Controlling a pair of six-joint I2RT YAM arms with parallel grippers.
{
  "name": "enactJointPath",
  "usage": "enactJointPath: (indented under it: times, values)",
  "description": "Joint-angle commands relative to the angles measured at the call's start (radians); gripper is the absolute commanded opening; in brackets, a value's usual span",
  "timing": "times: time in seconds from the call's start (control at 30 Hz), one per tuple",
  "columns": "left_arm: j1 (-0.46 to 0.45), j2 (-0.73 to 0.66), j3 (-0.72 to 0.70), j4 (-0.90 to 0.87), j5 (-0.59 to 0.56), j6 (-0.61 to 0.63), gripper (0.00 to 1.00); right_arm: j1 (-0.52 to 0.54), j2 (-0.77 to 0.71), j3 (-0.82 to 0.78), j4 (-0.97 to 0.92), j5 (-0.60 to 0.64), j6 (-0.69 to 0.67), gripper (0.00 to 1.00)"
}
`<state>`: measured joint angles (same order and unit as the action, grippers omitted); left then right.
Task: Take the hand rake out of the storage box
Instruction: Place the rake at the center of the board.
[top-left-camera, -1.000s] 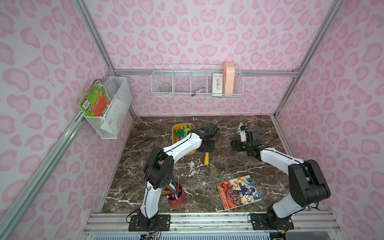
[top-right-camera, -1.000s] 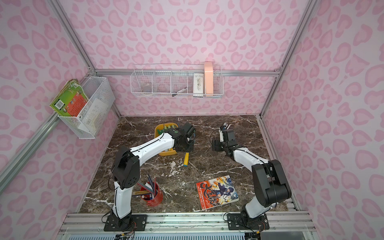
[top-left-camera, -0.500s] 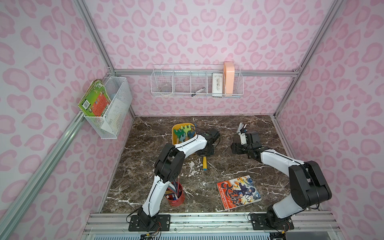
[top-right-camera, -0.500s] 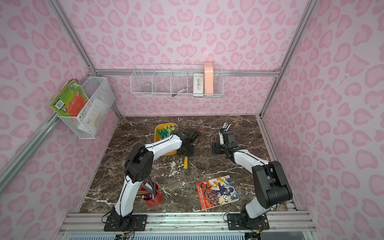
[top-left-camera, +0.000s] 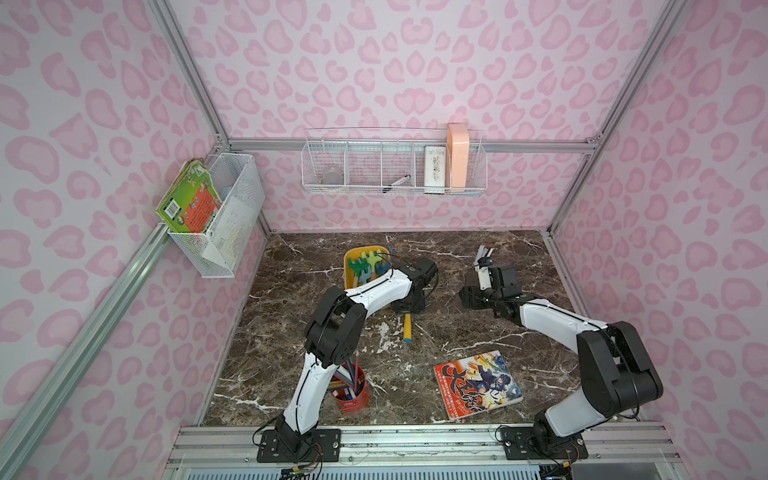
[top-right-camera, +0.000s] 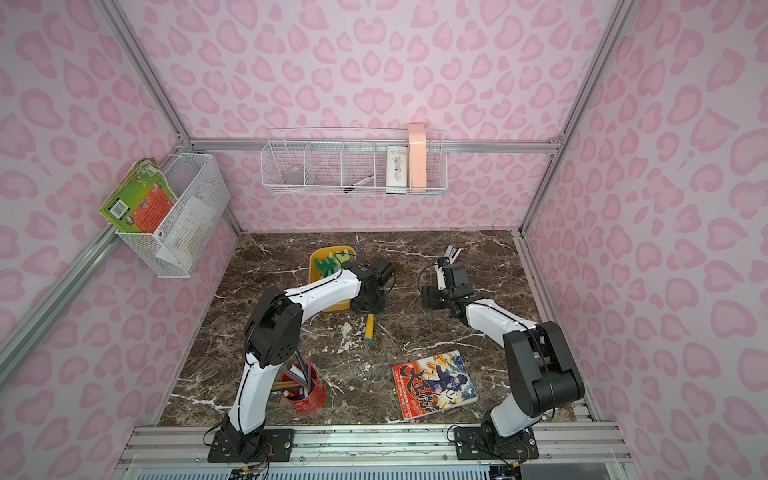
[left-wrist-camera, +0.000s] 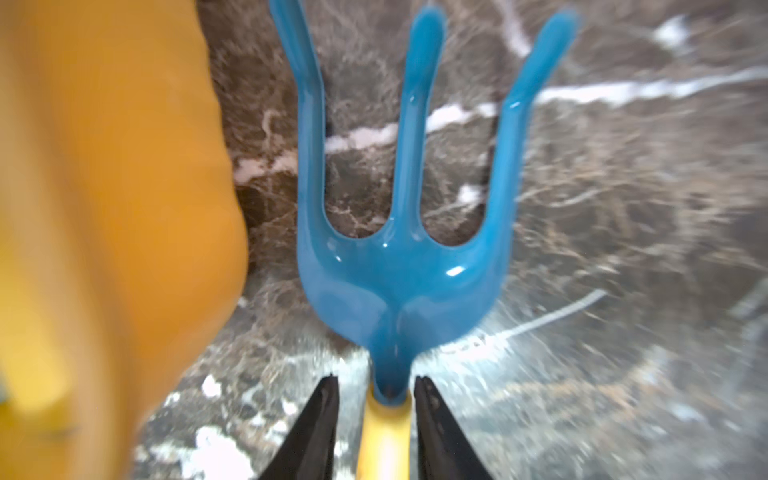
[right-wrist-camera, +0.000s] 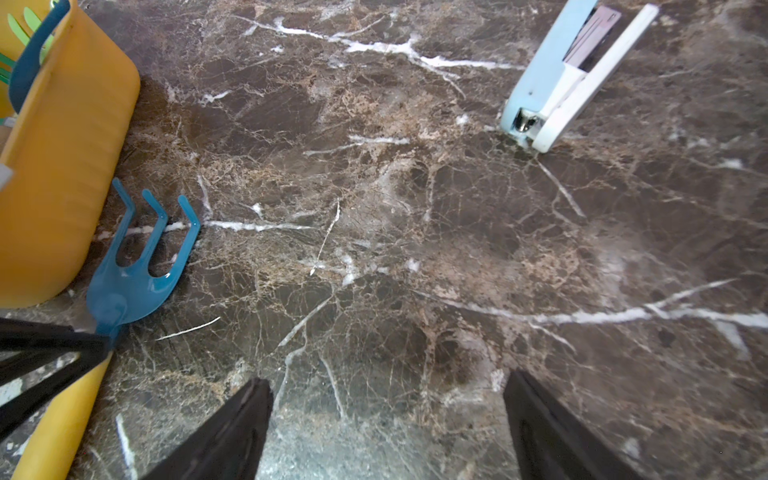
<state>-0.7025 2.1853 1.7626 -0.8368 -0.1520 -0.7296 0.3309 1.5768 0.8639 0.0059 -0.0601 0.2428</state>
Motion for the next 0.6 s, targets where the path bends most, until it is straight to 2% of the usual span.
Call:
enactJointPath:
  times: [0.0, 0.13, 0.23, 0.4, 0.57]
  values:
    - [0.001, -0.053, 0.001, 0.015, 0.017, 0.006, 0.37, 0.01, -0.007, 0.008, -0.012, 0.017, 0.006, 0.89]
    - [0.01, -0.129, 0.003, 0.018, 0.011, 0.031, 0.39, 0.02, -0.003, 0.015, -0.018, 0.027, 0.007, 0.89]
    - [0.035, -0.17, 0.004, -0.004, -0.053, 0.046, 0.41, 0.031, 0.004, 0.022, -0.018, 0.029, 0.01, 0.89]
    - [0.136, -0.19, -0.007, -0.002, -0.104, 0.094, 0.43, 0.06, 0.027, 0.042, -0.019, 0.037, 0.006, 0.89]
    - [0.223, -0.141, 0.021, 0.005, -0.06, 0.124, 0.45, 0.078, 0.05, 0.064, -0.022, 0.042, 0.01, 0.89]
